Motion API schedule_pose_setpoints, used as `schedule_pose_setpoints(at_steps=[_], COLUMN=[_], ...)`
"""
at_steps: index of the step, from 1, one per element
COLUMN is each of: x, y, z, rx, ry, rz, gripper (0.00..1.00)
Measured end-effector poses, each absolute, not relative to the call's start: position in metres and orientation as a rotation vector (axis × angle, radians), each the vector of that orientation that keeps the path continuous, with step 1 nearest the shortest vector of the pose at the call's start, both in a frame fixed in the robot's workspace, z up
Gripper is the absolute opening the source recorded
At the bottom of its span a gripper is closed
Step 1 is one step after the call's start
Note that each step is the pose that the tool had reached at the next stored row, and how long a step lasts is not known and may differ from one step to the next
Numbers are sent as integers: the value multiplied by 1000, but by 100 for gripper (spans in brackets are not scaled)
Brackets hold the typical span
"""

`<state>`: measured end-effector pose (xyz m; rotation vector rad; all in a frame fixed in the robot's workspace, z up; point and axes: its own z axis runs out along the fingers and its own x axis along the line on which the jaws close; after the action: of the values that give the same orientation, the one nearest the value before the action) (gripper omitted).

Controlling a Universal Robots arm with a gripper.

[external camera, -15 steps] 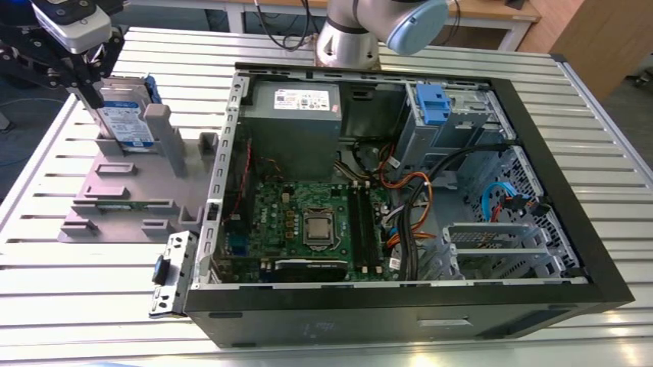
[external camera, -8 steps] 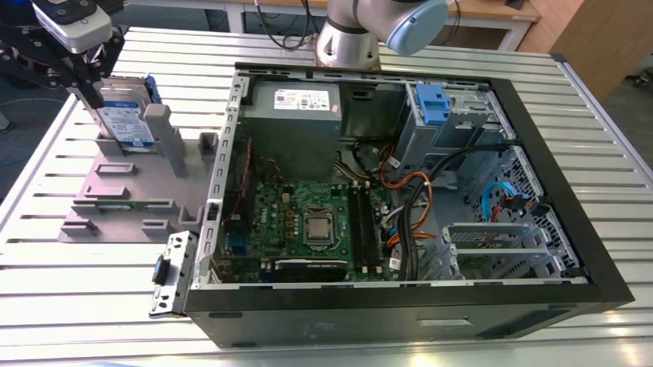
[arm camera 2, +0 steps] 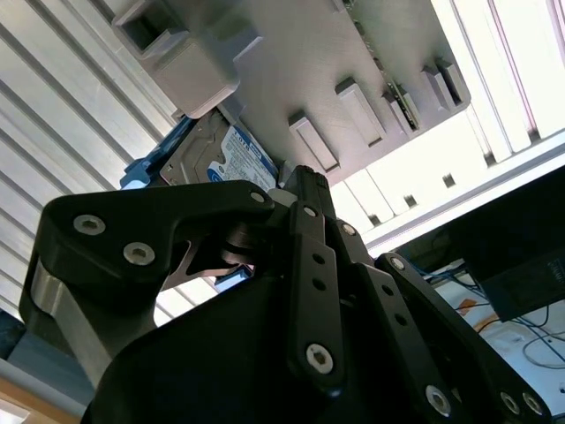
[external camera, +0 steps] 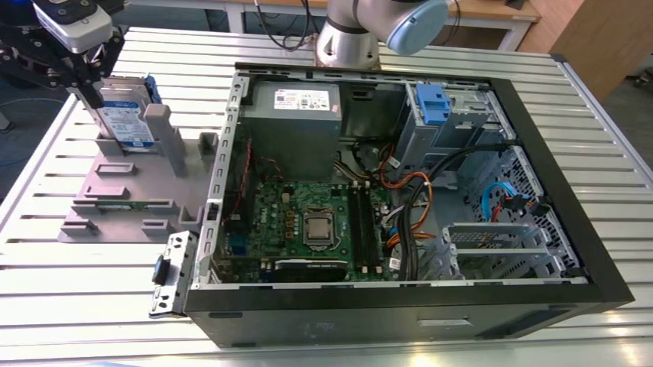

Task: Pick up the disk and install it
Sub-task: 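Pick up the disk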

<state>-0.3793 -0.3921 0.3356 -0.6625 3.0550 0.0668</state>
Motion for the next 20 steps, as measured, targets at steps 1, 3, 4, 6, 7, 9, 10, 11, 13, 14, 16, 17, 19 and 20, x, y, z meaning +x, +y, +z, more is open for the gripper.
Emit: schedule_pose_setpoints(at_steps=[1, 3, 4, 6, 7, 9, 10, 11, 13, 14, 16, 17, 19, 20], x=[-379, -379, -379, -379, -379, -379, -379, -379, -379, -379, -379, -379, -379, -379], y=[-392, -392, -392, -392, -392, -392, -392, -392, -392, -392, -392, -392, -392, -392], z=[336, 336, 336, 336, 336, 336, 336, 336, 336, 336, 336, 336, 336, 336], rx=[-664, -666, -667, -669, -670, -671, -672, -673, -675, -675, -677, -678, -693, -695], ry=[3055, 3054, 3054, 3054, 3054, 3053, 3053, 3053, 3053, 3052, 3052, 3052, 3049, 3049], rz=[67, 67, 67, 67, 67, 67, 67, 67, 67, 67, 67, 67, 66, 65], gripper=[11, 11, 11, 11, 11, 11, 11, 11, 11, 11, 11, 11, 11, 11])
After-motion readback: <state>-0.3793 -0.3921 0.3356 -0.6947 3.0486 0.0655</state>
